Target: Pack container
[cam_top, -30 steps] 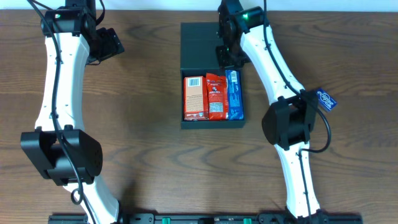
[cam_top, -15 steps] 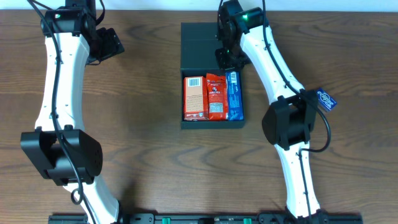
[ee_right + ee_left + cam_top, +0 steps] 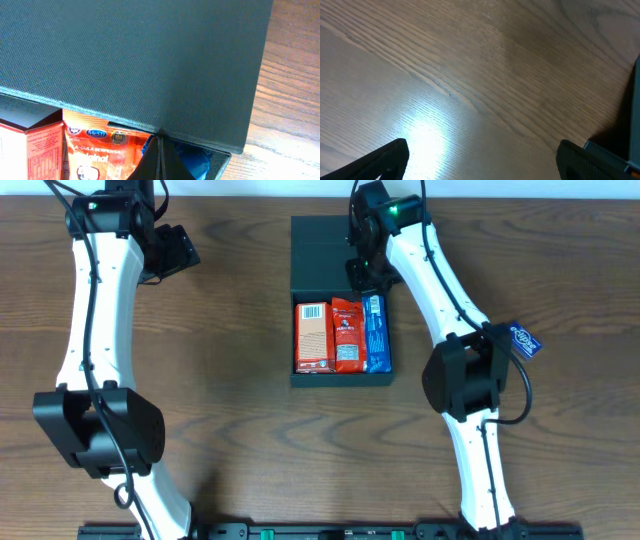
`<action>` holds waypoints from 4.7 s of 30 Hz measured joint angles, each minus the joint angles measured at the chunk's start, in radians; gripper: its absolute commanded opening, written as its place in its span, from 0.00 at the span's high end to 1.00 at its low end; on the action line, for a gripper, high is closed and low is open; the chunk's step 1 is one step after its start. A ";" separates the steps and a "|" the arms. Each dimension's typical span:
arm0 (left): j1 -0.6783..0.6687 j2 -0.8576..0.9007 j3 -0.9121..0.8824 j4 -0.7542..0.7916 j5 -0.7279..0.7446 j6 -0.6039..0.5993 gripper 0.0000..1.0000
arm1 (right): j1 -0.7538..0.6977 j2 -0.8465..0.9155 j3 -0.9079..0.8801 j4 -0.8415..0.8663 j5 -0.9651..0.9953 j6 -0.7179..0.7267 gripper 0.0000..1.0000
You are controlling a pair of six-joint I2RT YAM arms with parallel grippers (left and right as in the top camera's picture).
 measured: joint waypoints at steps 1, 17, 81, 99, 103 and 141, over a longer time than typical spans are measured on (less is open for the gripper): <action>0.000 0.000 0.000 0.000 0.001 0.000 0.05 | 0.000 0.000 0.009 -0.004 -0.001 0.000 0.99; 0.000 0.000 0.000 0.010 0.002 0.000 0.05 | -0.320 -0.067 0.185 -0.140 0.158 -0.272 0.01; 0.000 0.000 0.000 0.008 0.001 0.000 0.05 | -0.659 -0.072 -0.440 0.051 0.131 0.493 0.01; 0.000 0.000 0.000 0.002 0.001 0.000 0.05 | -0.669 -0.097 -0.485 0.203 0.099 0.428 0.01; 0.000 0.000 0.000 0.000 0.001 0.000 0.05 | -0.679 -0.106 -0.506 0.227 0.069 0.421 0.03; 0.000 0.000 0.000 -0.001 0.001 0.000 0.05 | -0.680 -0.118 -0.531 0.283 0.032 0.406 0.24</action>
